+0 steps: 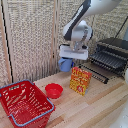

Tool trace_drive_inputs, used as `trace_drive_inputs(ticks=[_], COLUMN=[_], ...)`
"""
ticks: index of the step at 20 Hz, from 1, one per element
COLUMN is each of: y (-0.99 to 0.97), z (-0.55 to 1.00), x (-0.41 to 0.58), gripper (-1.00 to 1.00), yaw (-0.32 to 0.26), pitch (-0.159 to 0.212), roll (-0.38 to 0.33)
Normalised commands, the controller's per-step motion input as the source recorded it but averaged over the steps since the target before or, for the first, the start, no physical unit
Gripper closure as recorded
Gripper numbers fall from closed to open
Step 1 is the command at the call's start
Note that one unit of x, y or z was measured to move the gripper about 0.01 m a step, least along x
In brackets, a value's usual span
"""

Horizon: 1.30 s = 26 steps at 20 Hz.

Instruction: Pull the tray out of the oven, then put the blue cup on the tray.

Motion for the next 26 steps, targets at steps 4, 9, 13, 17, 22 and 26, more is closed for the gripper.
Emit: trace_drive_inputs(ticks=[4, 9, 13, 17, 22, 26], y=[-0.43, -0.51, -0.57, -0.61, -0.66, -0.65], z=[0.82, 0.81, 0.58, 0.33, 0.23, 0.28], x=[0.249, 0.156, 0.181, 0.161, 0.074, 0.071], gripper=[1.00, 1.00, 1.00, 1.00, 1.00, 1.00], yaw=[-0.144, -0.127, -0.140, -0.179, -0.187, -0.186], pitch=[0.070, 0.020, 0.027, 0.024, 0.056, 0.098], roll=[0.080, 0.052, 0.009, 0.000, 0.000, -0.010])
